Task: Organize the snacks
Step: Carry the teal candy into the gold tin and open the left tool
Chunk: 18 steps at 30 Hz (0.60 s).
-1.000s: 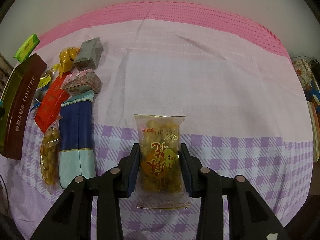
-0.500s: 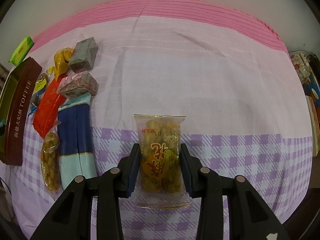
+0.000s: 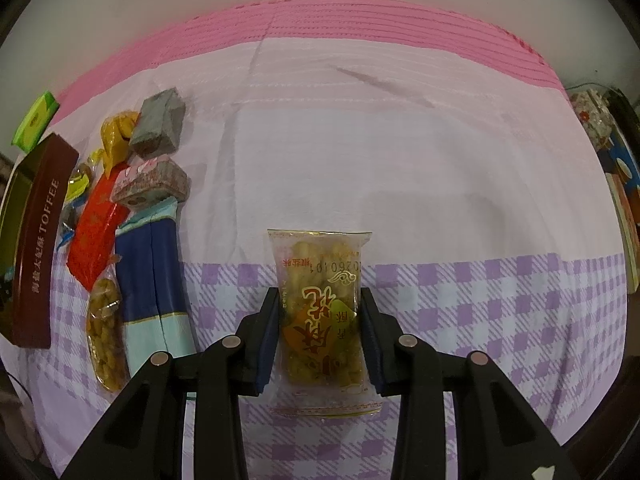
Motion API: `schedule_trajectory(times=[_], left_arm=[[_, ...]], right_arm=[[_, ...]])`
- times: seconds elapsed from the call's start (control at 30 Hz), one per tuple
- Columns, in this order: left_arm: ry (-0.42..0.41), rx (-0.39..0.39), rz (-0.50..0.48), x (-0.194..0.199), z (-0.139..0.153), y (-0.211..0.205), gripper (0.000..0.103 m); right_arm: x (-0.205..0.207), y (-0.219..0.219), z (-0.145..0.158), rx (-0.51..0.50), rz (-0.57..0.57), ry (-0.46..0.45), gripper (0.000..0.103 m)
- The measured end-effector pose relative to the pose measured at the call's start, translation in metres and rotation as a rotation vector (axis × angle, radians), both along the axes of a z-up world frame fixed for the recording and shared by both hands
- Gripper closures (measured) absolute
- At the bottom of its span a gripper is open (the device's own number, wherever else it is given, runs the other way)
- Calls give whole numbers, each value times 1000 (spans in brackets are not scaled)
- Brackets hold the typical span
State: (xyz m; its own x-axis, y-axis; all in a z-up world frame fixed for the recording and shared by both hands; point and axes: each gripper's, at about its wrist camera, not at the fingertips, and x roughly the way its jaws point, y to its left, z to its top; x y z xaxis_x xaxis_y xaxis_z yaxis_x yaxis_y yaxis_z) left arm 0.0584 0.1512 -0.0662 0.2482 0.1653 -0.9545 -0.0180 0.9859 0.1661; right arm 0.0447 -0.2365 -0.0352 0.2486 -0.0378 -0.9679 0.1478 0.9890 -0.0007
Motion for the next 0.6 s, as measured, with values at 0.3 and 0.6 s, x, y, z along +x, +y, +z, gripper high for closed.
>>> schedule_trajectory(times=[0.3,0.6], left_arm=[[-16,-20,17,2,2,5,59],[-95,-69,35,-9,23,15,53]], right_arm=[[-1,17,36,26,10,-85,69],[14,81,66,94,121,-147,69]])
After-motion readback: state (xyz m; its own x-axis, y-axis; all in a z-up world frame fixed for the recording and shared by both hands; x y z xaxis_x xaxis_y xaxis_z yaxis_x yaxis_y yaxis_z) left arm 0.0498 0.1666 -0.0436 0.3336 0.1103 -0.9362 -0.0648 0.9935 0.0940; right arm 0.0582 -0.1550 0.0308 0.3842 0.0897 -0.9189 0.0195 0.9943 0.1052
